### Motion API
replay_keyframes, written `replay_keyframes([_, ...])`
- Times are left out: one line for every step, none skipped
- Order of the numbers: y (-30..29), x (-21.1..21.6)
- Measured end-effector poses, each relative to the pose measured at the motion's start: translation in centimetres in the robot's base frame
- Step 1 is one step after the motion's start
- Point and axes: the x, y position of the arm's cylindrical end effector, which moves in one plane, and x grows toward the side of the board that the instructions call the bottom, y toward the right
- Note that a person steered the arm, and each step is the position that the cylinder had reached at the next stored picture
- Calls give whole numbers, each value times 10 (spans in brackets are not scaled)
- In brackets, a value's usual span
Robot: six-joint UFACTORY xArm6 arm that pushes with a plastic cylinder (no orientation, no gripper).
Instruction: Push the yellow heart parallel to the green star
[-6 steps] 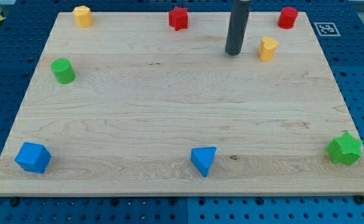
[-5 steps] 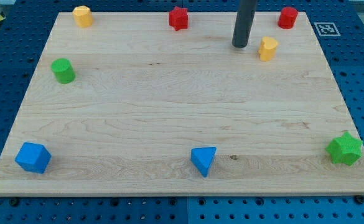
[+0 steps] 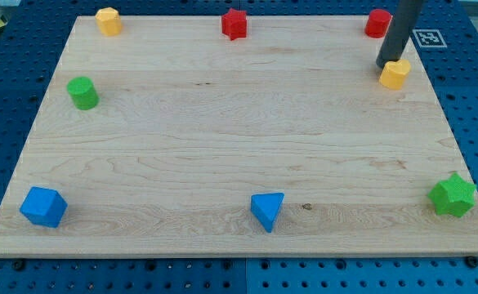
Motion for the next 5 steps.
replay_keyframes([4,1])
replay_keyframes([-2,10])
replay_keyframes([-3,30])
replay_keyframes([-3,43])
replay_keyframes([-3,55])
